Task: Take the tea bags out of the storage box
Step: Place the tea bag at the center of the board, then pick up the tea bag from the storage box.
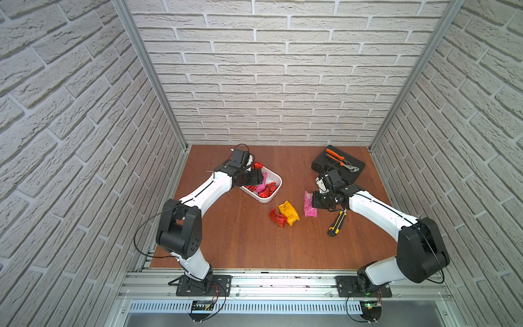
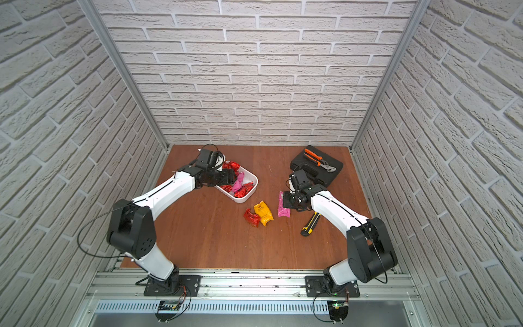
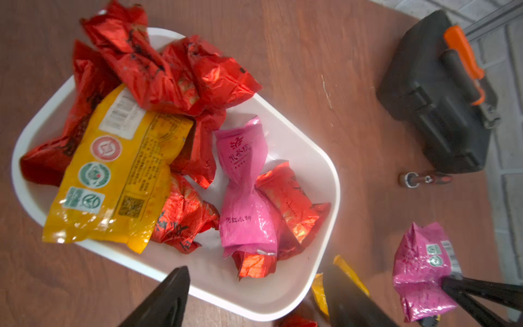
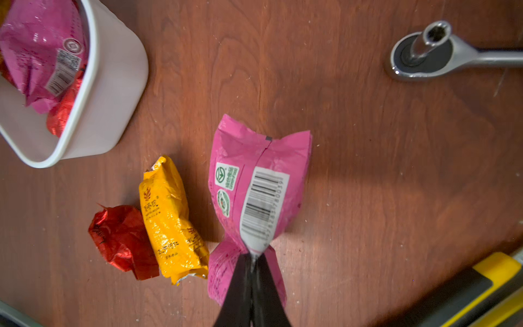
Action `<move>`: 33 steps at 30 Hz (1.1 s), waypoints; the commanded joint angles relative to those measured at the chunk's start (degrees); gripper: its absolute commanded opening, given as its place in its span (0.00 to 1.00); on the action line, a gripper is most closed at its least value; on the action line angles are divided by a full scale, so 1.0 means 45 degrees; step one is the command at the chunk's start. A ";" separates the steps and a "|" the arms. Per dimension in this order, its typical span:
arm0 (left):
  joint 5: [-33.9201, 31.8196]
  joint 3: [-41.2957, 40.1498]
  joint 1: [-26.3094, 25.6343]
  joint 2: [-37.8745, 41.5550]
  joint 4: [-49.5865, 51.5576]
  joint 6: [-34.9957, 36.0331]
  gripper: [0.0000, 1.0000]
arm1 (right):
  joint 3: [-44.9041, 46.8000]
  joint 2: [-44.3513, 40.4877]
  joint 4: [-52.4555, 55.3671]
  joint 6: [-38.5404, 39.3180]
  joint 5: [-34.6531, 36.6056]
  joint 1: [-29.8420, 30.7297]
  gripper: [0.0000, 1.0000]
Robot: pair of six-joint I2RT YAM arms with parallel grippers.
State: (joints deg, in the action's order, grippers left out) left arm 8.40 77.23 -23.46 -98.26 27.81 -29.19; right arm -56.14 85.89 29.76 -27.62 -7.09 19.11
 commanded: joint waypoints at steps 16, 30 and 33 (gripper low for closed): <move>-0.2392 0.3949 -0.0890 -0.3687 0.2850 0.1135 0.46 | 0.0249 -0.2330 -0.0695 0.0219 0.0804 -0.0185 0.50; -0.1671 0.3947 -0.0880 -0.3817 0.1906 0.0608 0.63 | -0.0006 -0.3271 -0.1004 0.0353 0.0356 -0.0175 0.49; -0.1751 0.3975 -0.0890 -0.3825 0.1655 0.0217 0.66 | 0.0109 -0.3372 -0.1000 0.0318 0.0371 -0.0185 0.49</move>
State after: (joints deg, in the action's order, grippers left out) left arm 0.21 94.26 -27.14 -116.01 37.69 -26.63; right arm -55.61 72.75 26.70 -26.55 -5.13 18.52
